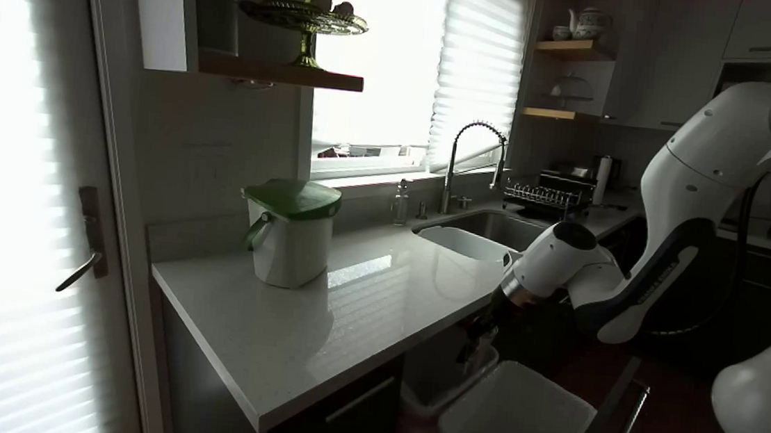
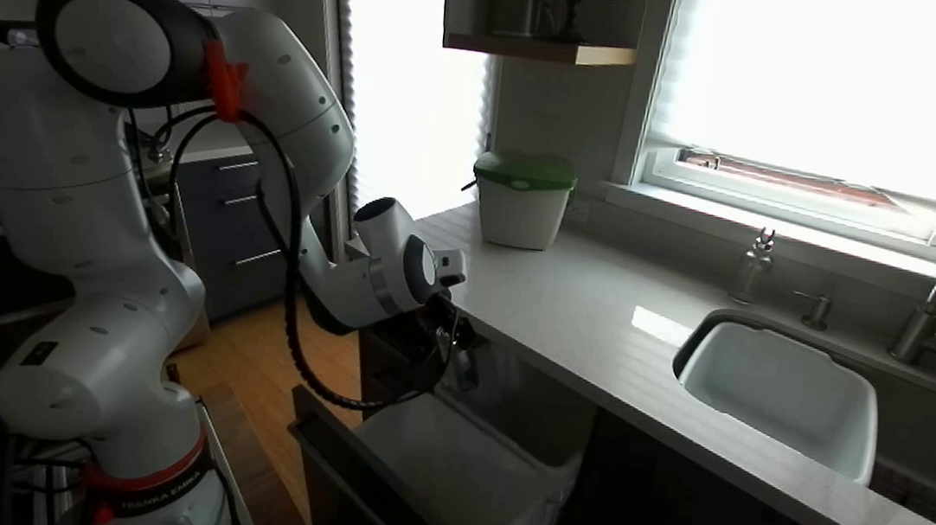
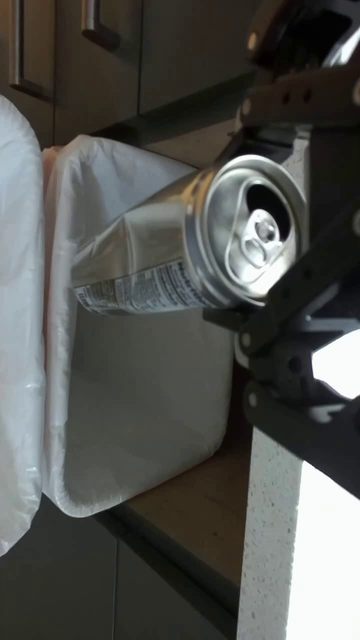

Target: Put the can inside the rubbish bin

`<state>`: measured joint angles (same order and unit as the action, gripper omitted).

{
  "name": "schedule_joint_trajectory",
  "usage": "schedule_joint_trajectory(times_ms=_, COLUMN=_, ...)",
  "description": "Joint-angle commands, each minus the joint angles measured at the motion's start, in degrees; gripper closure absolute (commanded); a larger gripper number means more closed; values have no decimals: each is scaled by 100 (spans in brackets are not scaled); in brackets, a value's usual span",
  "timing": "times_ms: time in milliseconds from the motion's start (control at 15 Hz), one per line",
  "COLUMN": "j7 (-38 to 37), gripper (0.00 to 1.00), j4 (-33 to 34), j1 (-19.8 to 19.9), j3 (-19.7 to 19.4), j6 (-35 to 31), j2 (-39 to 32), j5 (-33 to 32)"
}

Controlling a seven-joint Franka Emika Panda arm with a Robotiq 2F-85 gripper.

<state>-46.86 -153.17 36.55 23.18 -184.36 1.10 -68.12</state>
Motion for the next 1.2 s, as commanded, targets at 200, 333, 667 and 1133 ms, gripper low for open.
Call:
schedule_joint_trajectory(times_ms=200, j7=269, gripper=66, j4=621, j1=80, j3=-250, j6=-243, j2=-1008, j5=-771)
schedule_joint_trajectory(times_ms=333, j7=249, gripper=66, j4=792, j1=49, j3=-393, j6=-310, j2=-1212, j5=-1016)
schedule_joint_trajectory(times_ms=667, j7=1304, gripper=66, j4=920, j1=-646, j3=-1427, j6=-944, j2=-1548, j5=-206)
schedule_joint_trajectory(times_ms=1133, j7=2763, gripper=66, j4=969, j1=-962, j3=-2269, j6=-2364, j2=-2530, j5=963)
